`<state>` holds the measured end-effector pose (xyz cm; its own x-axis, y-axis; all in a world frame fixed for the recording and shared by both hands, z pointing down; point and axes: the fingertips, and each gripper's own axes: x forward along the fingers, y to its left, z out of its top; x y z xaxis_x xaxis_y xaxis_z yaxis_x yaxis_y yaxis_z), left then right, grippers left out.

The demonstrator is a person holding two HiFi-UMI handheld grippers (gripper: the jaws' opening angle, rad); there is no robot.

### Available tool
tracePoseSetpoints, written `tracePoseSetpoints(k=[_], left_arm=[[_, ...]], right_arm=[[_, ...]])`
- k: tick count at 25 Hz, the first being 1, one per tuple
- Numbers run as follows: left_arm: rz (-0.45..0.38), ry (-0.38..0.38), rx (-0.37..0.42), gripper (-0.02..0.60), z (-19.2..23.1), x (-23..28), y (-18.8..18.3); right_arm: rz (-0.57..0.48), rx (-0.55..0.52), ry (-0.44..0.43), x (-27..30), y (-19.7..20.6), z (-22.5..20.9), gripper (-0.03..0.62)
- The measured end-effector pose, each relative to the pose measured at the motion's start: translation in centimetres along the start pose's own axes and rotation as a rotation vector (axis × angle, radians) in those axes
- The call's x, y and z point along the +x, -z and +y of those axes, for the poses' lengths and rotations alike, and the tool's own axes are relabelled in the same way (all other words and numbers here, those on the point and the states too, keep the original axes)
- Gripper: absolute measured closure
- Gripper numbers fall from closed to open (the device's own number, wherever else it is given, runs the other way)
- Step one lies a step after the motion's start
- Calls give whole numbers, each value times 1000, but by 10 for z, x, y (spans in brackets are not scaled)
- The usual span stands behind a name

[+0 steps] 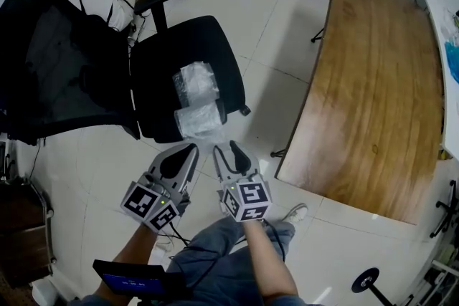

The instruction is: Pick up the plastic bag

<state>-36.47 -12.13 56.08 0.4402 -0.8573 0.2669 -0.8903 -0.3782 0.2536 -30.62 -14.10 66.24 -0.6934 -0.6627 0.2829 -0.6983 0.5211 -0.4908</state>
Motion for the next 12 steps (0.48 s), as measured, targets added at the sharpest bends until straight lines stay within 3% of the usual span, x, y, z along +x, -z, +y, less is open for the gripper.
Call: tracePoseSetpoints(k=[8,12], left_arm=[[26,7,3,577,2,4,11],[36,-10,3,577,9,-1,14]], right_arm=[[22,349,32,19,52,-29,313],[12,516,12,26,71,-26,313]])
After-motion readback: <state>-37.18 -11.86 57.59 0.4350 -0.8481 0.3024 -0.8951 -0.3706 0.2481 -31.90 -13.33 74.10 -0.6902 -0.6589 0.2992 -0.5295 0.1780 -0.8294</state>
